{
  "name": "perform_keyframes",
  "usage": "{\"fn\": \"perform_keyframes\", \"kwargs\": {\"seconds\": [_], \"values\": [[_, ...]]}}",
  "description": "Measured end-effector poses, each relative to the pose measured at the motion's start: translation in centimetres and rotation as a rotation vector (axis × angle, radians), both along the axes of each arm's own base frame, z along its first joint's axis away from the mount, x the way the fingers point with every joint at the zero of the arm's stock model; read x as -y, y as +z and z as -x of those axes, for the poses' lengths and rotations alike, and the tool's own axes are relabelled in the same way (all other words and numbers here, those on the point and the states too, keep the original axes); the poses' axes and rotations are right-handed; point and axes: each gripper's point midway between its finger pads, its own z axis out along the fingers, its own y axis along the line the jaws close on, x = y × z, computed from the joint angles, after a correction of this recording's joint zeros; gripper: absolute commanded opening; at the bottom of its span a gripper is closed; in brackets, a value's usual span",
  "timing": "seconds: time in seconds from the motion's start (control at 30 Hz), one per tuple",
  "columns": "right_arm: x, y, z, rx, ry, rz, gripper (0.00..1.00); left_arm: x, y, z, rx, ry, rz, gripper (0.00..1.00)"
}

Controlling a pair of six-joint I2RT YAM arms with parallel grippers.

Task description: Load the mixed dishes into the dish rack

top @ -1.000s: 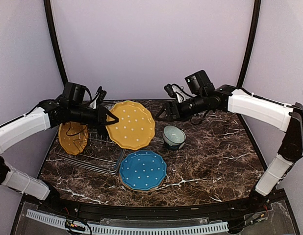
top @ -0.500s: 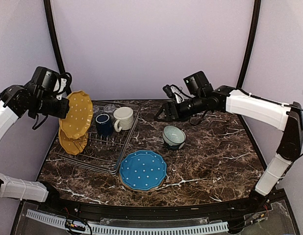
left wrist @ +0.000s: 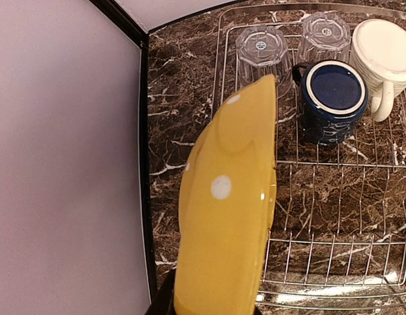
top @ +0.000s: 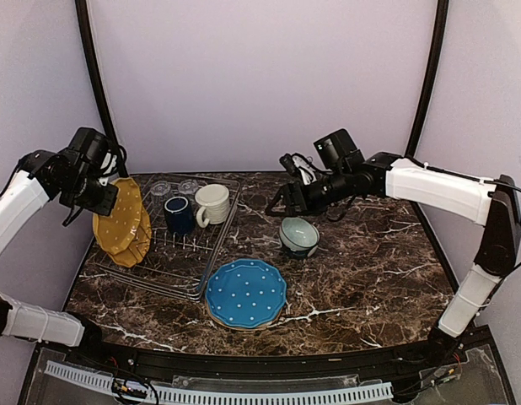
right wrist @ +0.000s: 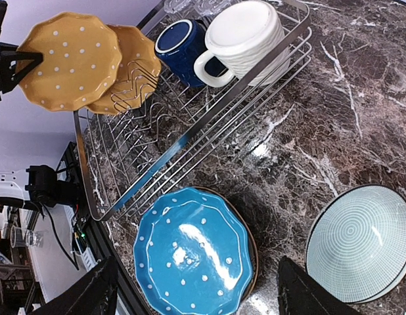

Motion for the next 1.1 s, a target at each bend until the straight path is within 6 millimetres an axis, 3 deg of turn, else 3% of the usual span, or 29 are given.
{"fn": "perform_keyframes", "kwargs": {"seconds": [0.33, 0.73, 0.9, 1.1], "values": [[0.1, -0.5, 0.1, -0.007, 0.0, 0.007, 0.8, 0.5, -2.4, -0.9, -0.034, -0.015, 0.02, 0.01], [0.6, -1.9, -0.3, -0.005, -0.026, 0.059, 0.79, 1.2, -7.4, -1.3, -0.138, -0.006, 0.048, 0.01], [0.6, -5.6, 0.6, -0.013, -0.021, 0.196, 0.75, 1.4, -8.0, -2.2, -0.116, 0.002, 0.059, 0.07], [0.1, -10.9, 3.9, -0.043, 0.049, 0.388, 0.71, 1.6, -8.7, -2.9, -0.115, 0.008, 0.064, 0.26]]}}
